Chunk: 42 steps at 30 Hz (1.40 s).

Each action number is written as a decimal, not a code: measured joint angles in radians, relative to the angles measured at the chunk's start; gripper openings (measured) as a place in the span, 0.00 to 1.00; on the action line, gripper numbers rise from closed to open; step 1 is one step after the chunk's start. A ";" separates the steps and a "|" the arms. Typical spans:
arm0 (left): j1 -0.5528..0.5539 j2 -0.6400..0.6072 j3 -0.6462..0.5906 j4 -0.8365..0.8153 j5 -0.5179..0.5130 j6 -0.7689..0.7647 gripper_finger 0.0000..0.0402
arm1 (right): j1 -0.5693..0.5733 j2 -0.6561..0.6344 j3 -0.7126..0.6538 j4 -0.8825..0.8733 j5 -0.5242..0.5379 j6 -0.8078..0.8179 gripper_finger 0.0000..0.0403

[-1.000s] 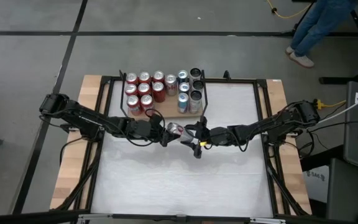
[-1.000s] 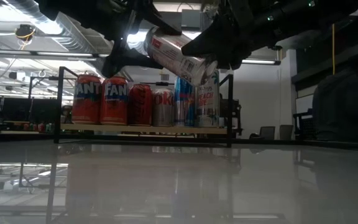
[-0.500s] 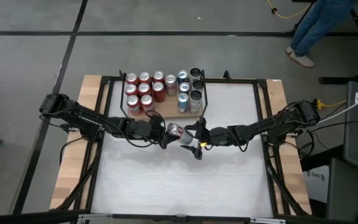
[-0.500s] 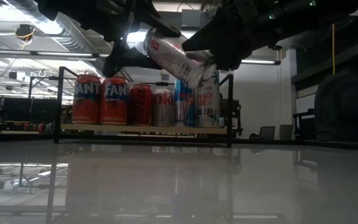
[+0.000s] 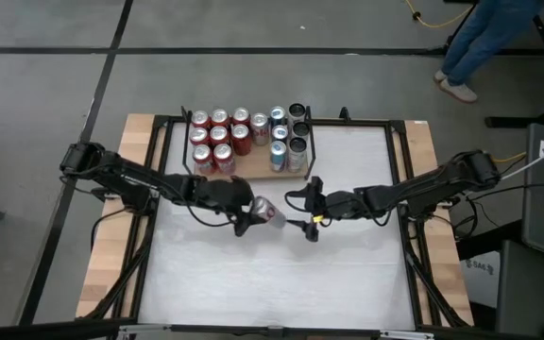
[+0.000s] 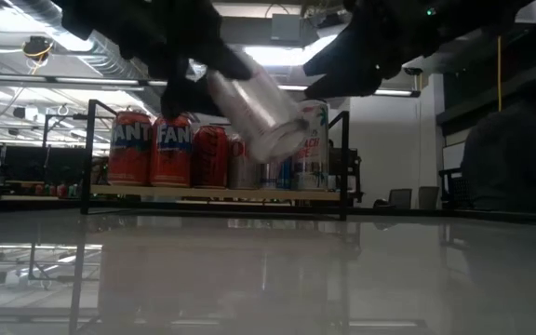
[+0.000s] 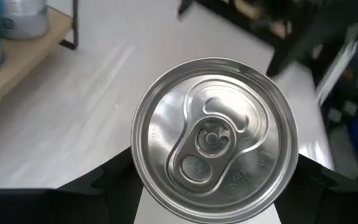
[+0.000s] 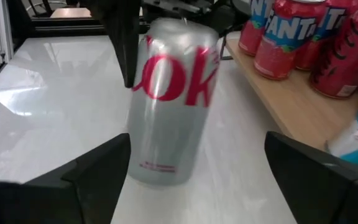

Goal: Place canned beverage on shelf
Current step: Put the red silver soda can on the shelf aligned with the other red silver soda can

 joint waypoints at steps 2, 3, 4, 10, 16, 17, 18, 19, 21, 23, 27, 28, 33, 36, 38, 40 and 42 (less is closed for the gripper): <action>0.014 0.000 0.000 -0.035 0.053 0.068 0.66 | 0.000 -0.020 0.000 -0.027 0.001 0.000 0.89; 0.021 0.000 0.000 -0.053 0.081 0.101 0.66 | 0.000 -0.028 0.000 -0.037 0.001 0.000 0.89; 0.028 0.000 0.000 -0.071 0.109 0.129 0.66 | 0.000 -0.036 0.000 -0.046 0.002 0.000 0.89; 0.063 -0.001 0.000 -0.192 0.210 0.264 0.67 | -0.001 -0.061 0.000 -0.069 0.006 -0.001 0.89; 0.082 -0.001 0.064 -0.411 0.215 0.446 0.67 | -0.002 -0.062 0.000 -0.071 -0.036 -0.004 0.89; 0.084 -0.001 0.079 -0.444 0.213 0.476 0.67 | -0.002 -0.062 0.000 -0.071 -0.049 -0.004 0.89; 0.084 -0.001 0.093 -0.476 0.206 0.508 0.67 | -0.002 -0.062 0.000 -0.071 -0.059 -0.004 0.89; 0.084 -0.001 0.102 -0.506 0.201 0.541 0.67 | -0.002 -0.062 0.000 -0.072 -0.067 -0.004 0.89; 0.083 -0.001 0.111 -0.541 0.201 0.609 0.67 | -0.003 -0.062 0.000 -0.078 -0.072 -0.004 0.89; 0.076 -0.001 0.112 -0.543 0.199 0.676 0.67 | -0.003 -0.062 -0.001 -0.086 -0.072 -0.004 0.89; 0.055 -0.001 0.112 -0.561 0.202 0.800 0.67 | -0.003 -0.062 -0.001 -0.085 -0.072 -0.004 0.89; 0.050 -0.001 0.112 -0.561 0.202 0.828 0.67 | -0.003 -0.062 -0.001 -0.085 -0.072 -0.004 0.89; 0.027 -0.001 0.112 -0.571 0.201 0.940 0.67 | -0.003 -0.062 -0.001 -0.085 -0.072 -0.004 0.89; 0.016 -0.001 0.112 -0.577 0.202 0.971 0.67 | -0.003 -0.062 -0.001 -0.084 -0.072 -0.004 0.89; 0.012 -0.001 0.112 -0.598 0.202 0.975 0.67 | -0.003 -0.062 -0.001 -0.085 -0.072 -0.005 0.89; 0.005 -0.001 0.112 -0.608 0.202 0.969 0.68 | -0.003 -0.062 -0.001 -0.084 -0.072 -0.005 0.89; 0.002 -0.001 0.112 -0.605 0.202 0.953 0.69 | -0.003 -0.062 -0.001 -0.084 -0.072 -0.005 0.89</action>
